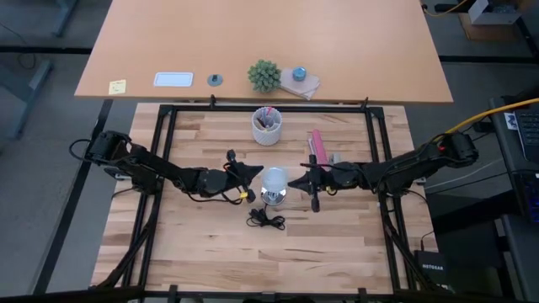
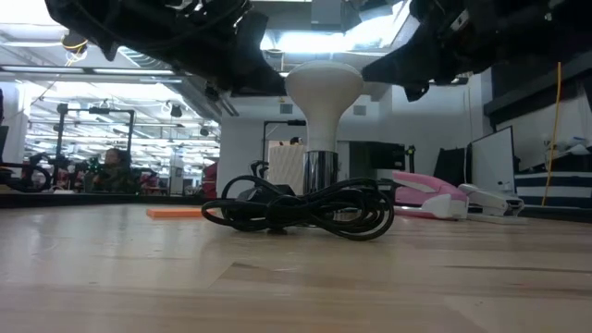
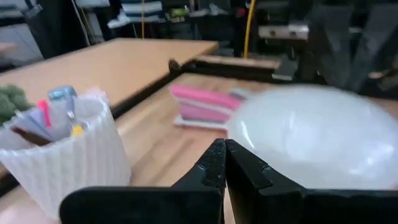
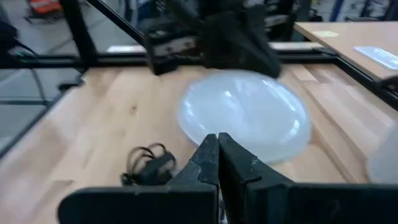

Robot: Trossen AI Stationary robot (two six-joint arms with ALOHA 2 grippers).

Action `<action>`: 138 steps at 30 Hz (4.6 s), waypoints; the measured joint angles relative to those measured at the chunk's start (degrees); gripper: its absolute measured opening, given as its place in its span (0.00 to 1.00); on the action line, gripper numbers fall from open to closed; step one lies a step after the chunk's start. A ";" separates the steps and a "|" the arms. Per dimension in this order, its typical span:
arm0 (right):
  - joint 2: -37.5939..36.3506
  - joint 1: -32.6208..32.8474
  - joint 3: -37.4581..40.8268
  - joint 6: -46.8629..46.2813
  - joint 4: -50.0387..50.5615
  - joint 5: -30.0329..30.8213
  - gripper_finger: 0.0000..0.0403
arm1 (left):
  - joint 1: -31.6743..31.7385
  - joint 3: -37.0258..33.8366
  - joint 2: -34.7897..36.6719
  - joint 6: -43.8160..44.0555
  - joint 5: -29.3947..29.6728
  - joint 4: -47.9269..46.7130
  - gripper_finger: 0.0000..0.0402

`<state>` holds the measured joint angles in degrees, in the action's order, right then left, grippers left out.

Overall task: Screw lightbulb
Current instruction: Remove the lightbulb from the lamp

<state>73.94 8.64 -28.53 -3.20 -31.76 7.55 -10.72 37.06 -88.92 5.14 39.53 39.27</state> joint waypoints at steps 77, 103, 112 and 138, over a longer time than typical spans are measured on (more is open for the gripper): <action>0.12 -1.51 -0.02 2.21 1.92 9.33 0.03 | -15.32 0.02 5.21 36.14 -11.05 -22.72 0.10; 0.08 -1.51 -0.02 -1.18 6.41 9.31 0.03 | -10.91 0.00 -12.35 28.30 1.05 -0.54 0.47; 0.08 -1.51 0.00 -5.92 9.20 3.81 0.03 | -10.04 0.04 -12.35 15.49 3.54 6.75 0.47; 0.25 -1.51 0.02 -7.28 9.17 3.28 0.03 | -4.87 6.17 -22.15 9.66 0.63 14.12 0.46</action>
<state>74.19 7.14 -28.51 -10.48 -22.59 10.83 -15.59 43.23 -111.08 14.80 40.16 53.39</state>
